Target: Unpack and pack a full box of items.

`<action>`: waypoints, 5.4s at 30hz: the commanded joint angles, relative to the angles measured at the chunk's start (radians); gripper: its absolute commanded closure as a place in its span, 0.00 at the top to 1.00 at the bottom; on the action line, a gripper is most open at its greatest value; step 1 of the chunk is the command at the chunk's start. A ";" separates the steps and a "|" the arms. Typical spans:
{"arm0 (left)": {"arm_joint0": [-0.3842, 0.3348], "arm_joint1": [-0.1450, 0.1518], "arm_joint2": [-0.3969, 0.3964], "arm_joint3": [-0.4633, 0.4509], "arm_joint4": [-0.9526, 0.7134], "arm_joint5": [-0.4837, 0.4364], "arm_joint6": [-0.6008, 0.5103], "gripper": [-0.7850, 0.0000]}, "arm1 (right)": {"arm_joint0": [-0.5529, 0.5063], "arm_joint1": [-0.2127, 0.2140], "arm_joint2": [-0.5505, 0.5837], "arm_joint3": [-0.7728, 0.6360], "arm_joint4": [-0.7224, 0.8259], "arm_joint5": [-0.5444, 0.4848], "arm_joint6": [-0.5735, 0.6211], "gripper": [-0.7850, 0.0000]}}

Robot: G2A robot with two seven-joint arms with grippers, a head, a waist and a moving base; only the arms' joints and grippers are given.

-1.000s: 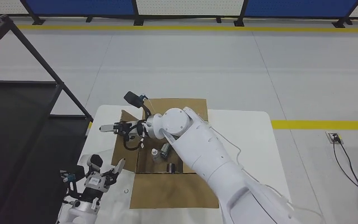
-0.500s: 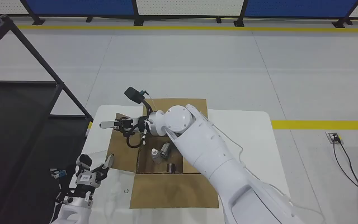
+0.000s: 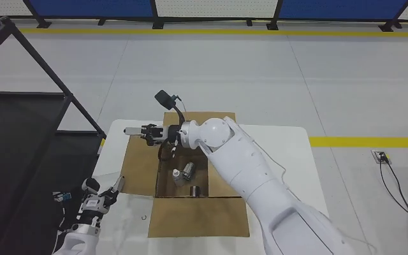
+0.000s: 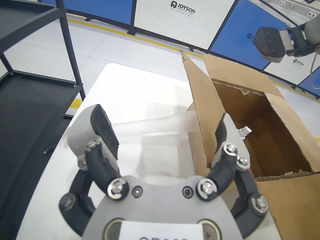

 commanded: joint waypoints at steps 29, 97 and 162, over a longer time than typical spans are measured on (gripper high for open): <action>-0.012 -0.003 0.010 0.028 0.046 -0.053 -0.088 1.00 | -0.091 0.070 0.077 -0.179 -0.026 0.012 0.015 1.00; 0.184 -0.003 -0.224 -0.289 -0.321 -0.286 -0.189 1.00 | -0.445 0.246 0.255 -0.867 -0.212 0.126 0.228 1.00; -0.218 0.001 0.346 -0.433 -0.260 -0.192 -0.701 1.00 | -1.138 0.407 0.636 -1.842 -0.456 0.227 0.310 1.00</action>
